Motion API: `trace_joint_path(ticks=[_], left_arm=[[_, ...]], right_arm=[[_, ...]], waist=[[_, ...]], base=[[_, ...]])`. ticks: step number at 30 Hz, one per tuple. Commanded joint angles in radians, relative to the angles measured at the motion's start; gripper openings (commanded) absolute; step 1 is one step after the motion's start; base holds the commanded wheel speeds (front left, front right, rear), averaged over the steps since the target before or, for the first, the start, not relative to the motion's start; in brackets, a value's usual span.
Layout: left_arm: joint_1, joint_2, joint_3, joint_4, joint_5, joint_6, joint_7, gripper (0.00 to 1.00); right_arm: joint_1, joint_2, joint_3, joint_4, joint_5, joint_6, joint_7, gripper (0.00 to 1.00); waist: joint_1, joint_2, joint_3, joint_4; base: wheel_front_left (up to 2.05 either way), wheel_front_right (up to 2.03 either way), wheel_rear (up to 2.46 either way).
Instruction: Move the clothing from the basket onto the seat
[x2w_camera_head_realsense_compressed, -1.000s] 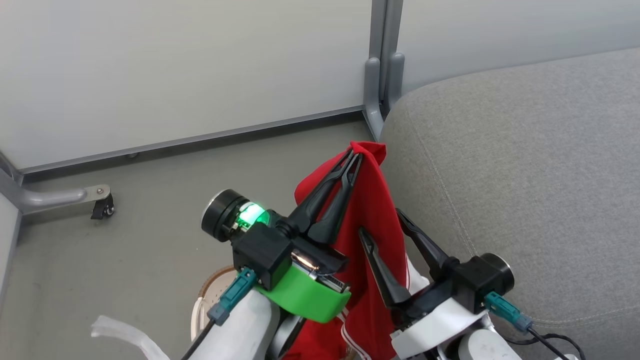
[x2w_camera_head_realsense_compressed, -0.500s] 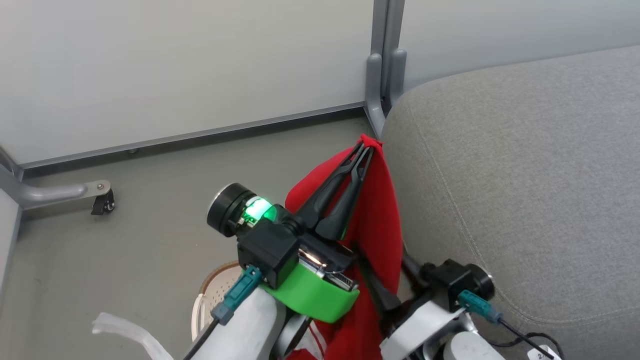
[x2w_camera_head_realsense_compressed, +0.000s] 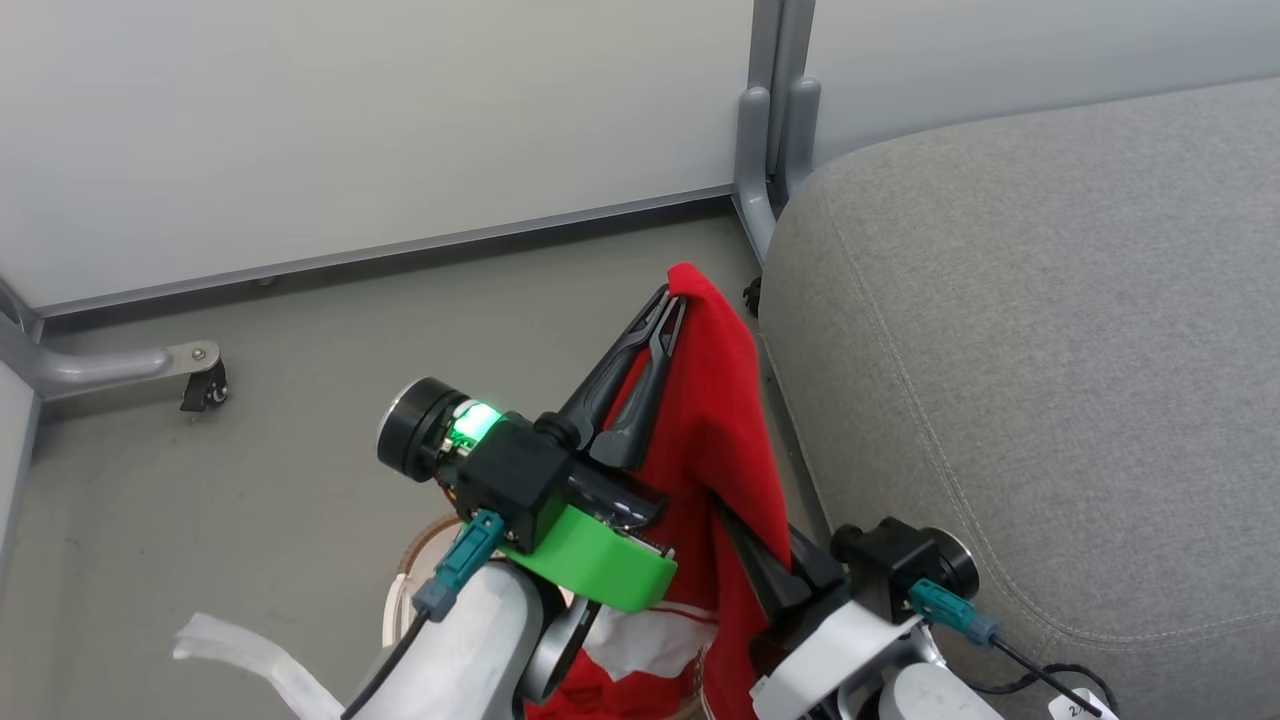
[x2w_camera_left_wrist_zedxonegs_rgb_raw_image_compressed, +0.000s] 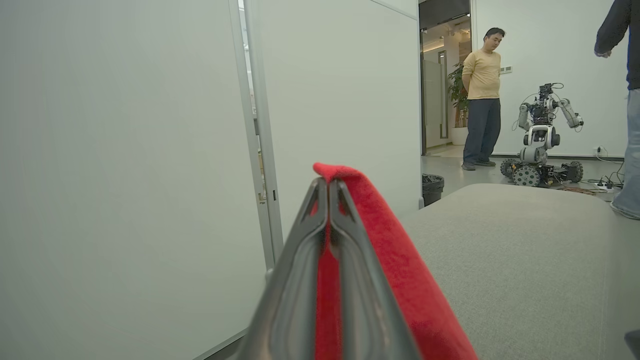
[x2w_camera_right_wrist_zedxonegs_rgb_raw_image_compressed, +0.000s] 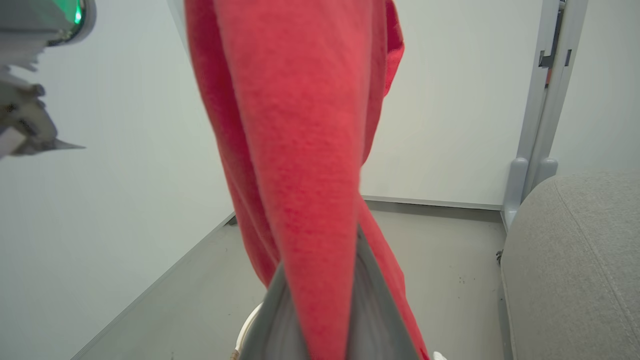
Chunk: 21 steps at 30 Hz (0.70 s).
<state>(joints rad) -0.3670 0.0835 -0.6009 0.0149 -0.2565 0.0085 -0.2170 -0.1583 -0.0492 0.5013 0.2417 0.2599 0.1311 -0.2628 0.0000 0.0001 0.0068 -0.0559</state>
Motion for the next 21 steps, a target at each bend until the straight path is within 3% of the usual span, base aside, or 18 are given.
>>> trace_joint_path(ticks=[1,2,3,4,21], left_arm=[[0.005,0.007,0.005,0.01,-0.008,0.007,-0.005,0.0],[0.005,0.007,0.006,0.014,-0.006,0.013,-0.003,0.07],[0.006,0.008,0.007,0.021,-0.003,0.018,0.006,0.89],[0.006,0.008,0.006,0.024,-0.002,0.021,0.008,1.0],[-0.011,0.016,-0.002,0.041,-0.008,0.037,0.013,1.0]], right_arm=[[-0.001,-0.004,0.0,-0.008,0.002,-0.001,-0.003,0.0],[-0.002,-0.005,0.0,-0.009,0.002,0.0,-0.003,0.0],[-0.004,-0.006,0.0,-0.009,0.001,0.0,-0.003,0.0],[-0.004,-0.006,0.0,-0.01,0.0,-0.001,-0.003,0.0],[-0.01,-0.004,-0.021,-0.025,-0.006,-0.001,-0.003,0.0]], waist=[[0.0,-0.0001,0.002,0.0],[0.0,-0.0001,0.002,0.0],[0.0,-0.0001,0.003,-0.001],[0.0,-0.0001,0.004,-0.001],[0.0,-0.0001,0.02,0.002]], base=[[0.0,0.0,0.0],[0.0,0.0,0.0],[0.0,0.0,0.0],[0.0,0.0,0.0],[0.0,0.0,0.0]])
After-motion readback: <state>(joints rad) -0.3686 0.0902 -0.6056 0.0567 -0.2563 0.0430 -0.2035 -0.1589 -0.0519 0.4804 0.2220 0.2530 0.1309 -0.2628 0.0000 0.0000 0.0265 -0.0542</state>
